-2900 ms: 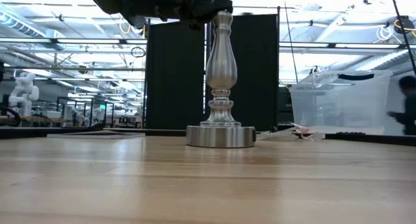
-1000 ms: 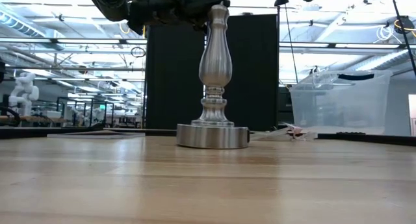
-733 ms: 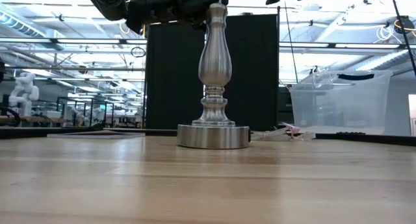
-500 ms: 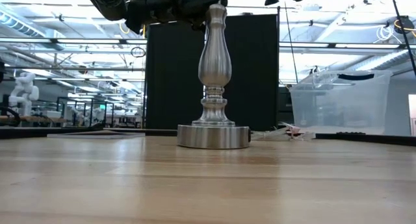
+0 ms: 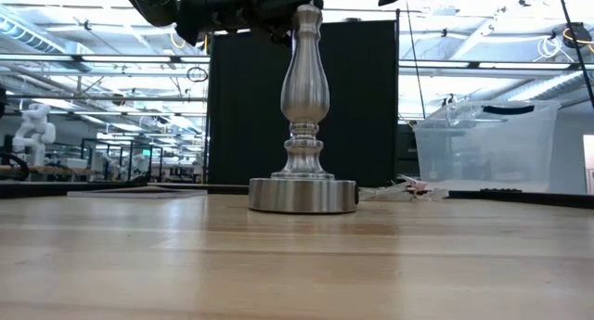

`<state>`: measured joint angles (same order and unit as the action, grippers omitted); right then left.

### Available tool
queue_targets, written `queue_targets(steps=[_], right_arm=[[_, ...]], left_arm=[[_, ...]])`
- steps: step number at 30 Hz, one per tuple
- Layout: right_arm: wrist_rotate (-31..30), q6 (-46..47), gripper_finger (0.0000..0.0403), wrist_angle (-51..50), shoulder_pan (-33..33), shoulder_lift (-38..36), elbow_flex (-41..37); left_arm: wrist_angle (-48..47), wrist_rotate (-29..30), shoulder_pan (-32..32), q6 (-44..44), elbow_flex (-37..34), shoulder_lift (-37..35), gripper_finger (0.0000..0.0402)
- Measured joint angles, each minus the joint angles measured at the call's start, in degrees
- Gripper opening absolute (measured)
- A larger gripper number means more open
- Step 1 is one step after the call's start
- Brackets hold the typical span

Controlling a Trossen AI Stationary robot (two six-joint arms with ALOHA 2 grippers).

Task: Screw lightbulb
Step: Remove the lightbulb from the lamp

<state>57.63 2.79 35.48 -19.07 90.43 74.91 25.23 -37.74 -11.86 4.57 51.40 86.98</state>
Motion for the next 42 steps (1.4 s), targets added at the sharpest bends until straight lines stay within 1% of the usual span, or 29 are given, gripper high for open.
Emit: queue_targets(steps=[3,6,15,17,23,30,33,35,38,42], right_arm=[[0.4,0.0,0.0279,-0.1,0.0,0.0,0.3],[2.2,0.0,0.0279,-0.1,-0.2,0.0,0.6],[2.5,0.5,0.0279,0.2,-0.2,0.0,0.6],[2.6,0.6,0.0279,0.3,-0.1,0.0,0.6],[3.0,1.1,0.0279,-1.0,-0.1,0.0,1.1],[2.6,0.8,0.0281,-3.0,0.0,-0.1,1.3],[2.3,0.4,0.0293,-3.9,0.0,-0.2,1.4],[0.3,0.2,0.0306,-3.7,-0.1,-0.4,1.9],[-1.1,0.5,0.0329,-3.9,-0.2,-1.0,2.1],[-1.7,0.8,0.0354,-6.6,0.0,-0.4,1.7]], left_arm=[[-0.6,0.0,0.0,-0.1,0.0,0.0,0.0072],[-0.9,0.2,0.0,0.0,0.0,0.0,0.0072],[-0.9,-0.9,0.1,0.3,0.1,0.5,0.0072],[-0.4,-2.3,0.0,0.2,0.1,1.1,0.0072],[4.0,-3.7,0.0,-0.3,0.2,4.0,0.0072],[4.8,-3.7,0.0,-0.8,0.2,4.1,0.0072],[4.8,-3.7,0.0,-0.8,0.2,4.1,0.0072],[4.9,-3.9,0.0,-1.0,0.2,4.2,0.0072],[4.9,-3.9,0.0,-1.1,0.2,4.2,0.0072],[4.9,-3.8,0.0,-1.1,0.2,4.2,0.0072]])
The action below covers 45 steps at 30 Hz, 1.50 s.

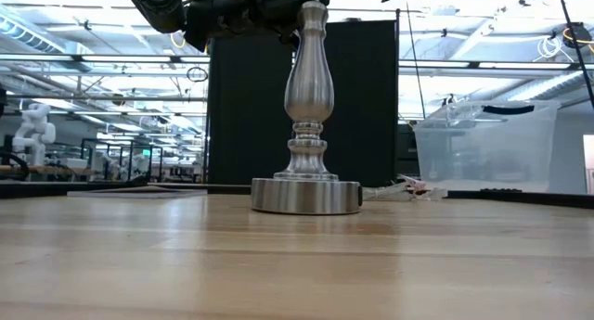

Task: Screw lightbulb
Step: Remove the lightbulb from the lamp

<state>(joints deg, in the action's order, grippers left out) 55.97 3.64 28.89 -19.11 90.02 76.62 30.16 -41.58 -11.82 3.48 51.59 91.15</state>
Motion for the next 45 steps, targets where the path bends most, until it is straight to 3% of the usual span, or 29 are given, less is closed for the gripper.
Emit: queue_targets(steps=[19,32,45], right_arm=[[0.7,1.2,0.0361,-4.2,0.0,-0.9,-0.1],[-1.7,0.4,0.0259,-6.8,0.1,-0.9,-0.2],[-1.8,-1.2,0.0258,-4.9,1.2,-0.8,-0.2]], left_arm=[[0.4,0.2,0.0,-0.1,0.0,0.0,0.0072],[0.5,0.3,-0.1,-0.1,-0.1,0.0,0.0072],[0.5,0.2,0.0,-0.2,-0.1,0.0,0.0072]])
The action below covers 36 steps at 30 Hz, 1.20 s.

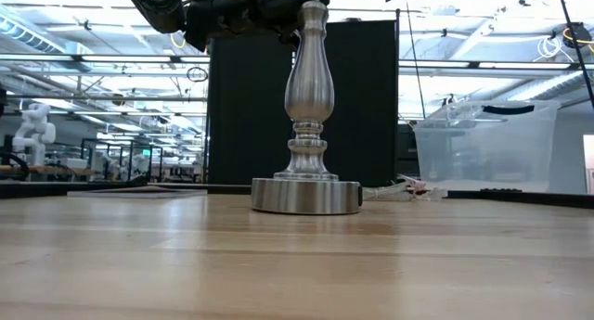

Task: Screw lightbulb
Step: Remove the lightbulb from the lamp

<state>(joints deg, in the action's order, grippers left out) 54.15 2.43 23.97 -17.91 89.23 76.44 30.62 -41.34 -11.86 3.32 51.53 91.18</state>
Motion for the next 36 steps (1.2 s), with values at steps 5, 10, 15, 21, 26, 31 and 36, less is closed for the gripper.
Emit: queue_targets(steps=[5,10,15,21,26,31,36], right_arm=[[0.1,-0.2,0.0262,-0.3,0.0,-0.7,0.6],[1.6,-0.1,0.0258,-1.5,0.2,-2.1,1.9],[1.1,-1.8,0.0261,-4.3,-0.1,-4.1,1.9],[-5.9,-9.4,0.0259,-15.3,-1.4,-9.7,2.0],[-15.2,-12.0,0.026,-23.5,-2.1,-14.3,2.0],[-25.1,-8.3,0.0258,-31.6,-2.4,-16.5,2.0],[-35.7,-2.2,0.0261,-37.1,-2.9,-16.9,2.0]], left_arm=[[0.0,0.0,0.0,-0.3,0.0,0.0,0.0072],[0.1,0.0,0.0,-0.3,0.0,0.0,0.0072],[0.1,0.1,0.0,-0.4,0.0,0.0,0.0072],[0.3,0.2,0.0,-0.4,0.0,0.0,0.0072],[0.3,0.3,0.0,-0.4,0.0,0.0,0.0072],[0.5,0.5,0.0,-0.6,0.0,0.0,0.0072],[1.4,0.7,0.0,-1.5,-0.1,0.1,0.0072]])
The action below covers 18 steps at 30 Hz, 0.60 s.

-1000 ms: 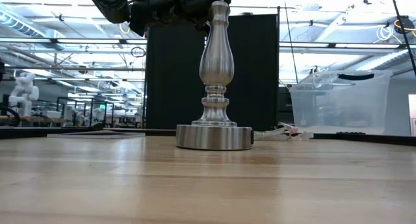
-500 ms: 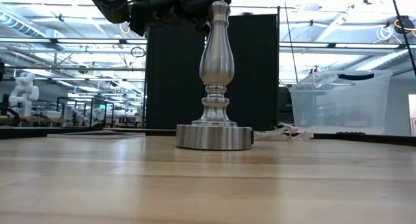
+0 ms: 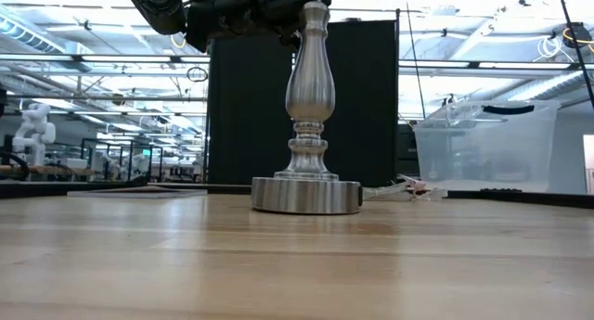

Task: Screw lightbulb
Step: Remove the lightbulb from the lamp

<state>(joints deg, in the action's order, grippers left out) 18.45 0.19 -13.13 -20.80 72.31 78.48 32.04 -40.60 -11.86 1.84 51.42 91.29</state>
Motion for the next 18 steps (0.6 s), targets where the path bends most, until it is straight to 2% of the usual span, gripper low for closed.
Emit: queue_targets(steps=[6,11,18], right_arm=[[-8.3,3.7,0.0261,-6.7,-3.7,0.2,-1.9],[-8.3,6.9,0.0263,-6.7,-7.2,0.3,-8.3],[-7.8,13.4,0.0264,-3.3,-10.8,0.3,-23.2]], left_arm=[[0.6,1.4,0.0,-1.4,0.0,0.0,0.0072],[0.9,2.0,0.0,-2.0,0.0,0.0,0.0072],[1.3,2.2,0.0,-2.6,0.0,0.1,0.0072]])
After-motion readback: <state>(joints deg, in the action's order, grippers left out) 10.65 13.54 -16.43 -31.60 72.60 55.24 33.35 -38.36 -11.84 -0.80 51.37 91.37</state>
